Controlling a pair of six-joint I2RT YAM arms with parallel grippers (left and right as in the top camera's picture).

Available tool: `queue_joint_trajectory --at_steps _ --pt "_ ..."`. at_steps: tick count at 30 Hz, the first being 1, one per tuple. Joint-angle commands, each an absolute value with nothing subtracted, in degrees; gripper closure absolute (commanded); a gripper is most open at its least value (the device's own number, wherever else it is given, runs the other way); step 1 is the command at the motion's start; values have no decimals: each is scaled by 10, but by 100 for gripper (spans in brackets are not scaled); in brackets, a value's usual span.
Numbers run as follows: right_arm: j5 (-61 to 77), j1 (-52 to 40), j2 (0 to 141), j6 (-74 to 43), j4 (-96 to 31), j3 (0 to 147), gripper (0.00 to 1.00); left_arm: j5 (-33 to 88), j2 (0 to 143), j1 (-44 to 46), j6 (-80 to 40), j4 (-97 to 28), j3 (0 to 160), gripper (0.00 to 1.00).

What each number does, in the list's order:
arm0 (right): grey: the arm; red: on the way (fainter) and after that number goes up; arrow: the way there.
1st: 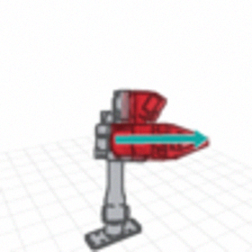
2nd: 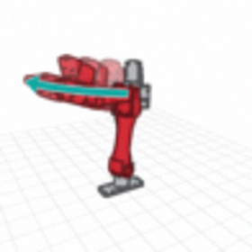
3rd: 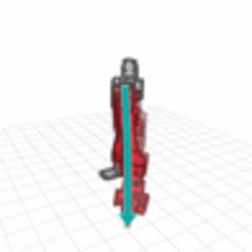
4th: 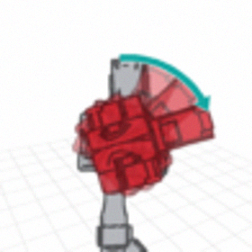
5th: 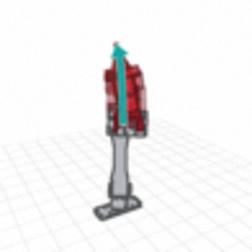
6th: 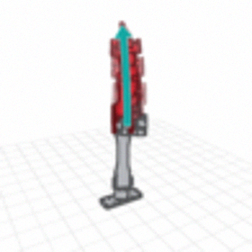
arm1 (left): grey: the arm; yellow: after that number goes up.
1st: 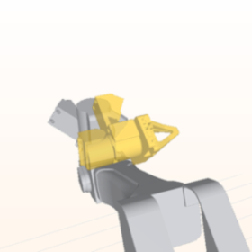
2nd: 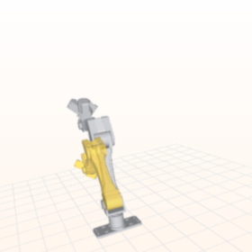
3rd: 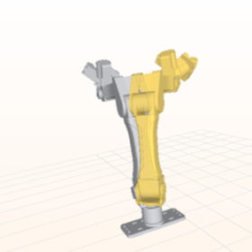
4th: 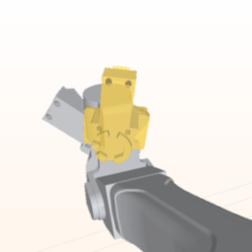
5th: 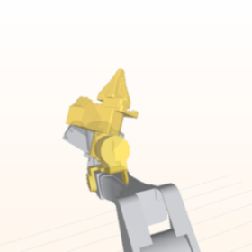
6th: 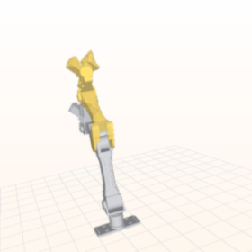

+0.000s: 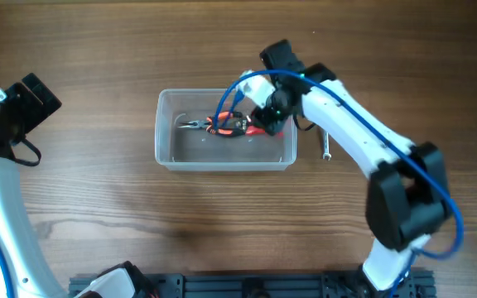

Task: Pack container
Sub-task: 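Place the red shears into the container and open the right gripper, then grasp the black-and-red screwdriver with the right gripper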

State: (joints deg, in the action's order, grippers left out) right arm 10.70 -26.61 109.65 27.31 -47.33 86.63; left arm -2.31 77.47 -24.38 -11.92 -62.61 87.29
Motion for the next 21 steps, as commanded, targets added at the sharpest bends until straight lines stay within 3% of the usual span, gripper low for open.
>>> queue_joint_trajectory --at_steps 1,4,7,12,21 --pt "17 -256 947 109 -474 928 39 -27 776 -247 -125 -624 874 0" --pt "-79 -182 828 20 -485 929 31 -27 776 -247 -125 -624 874 0" --pt "-13 -30 845 -51 -584 883 26 -27 776 -247 -125 -624 874 0" --pt "-21 4 936 -39 -543 752 26 -27 776 -247 -125 -624 874 0" --pt "22 96 1026 6 -555 713 35 -27 776 -247 -125 -624 874 0"
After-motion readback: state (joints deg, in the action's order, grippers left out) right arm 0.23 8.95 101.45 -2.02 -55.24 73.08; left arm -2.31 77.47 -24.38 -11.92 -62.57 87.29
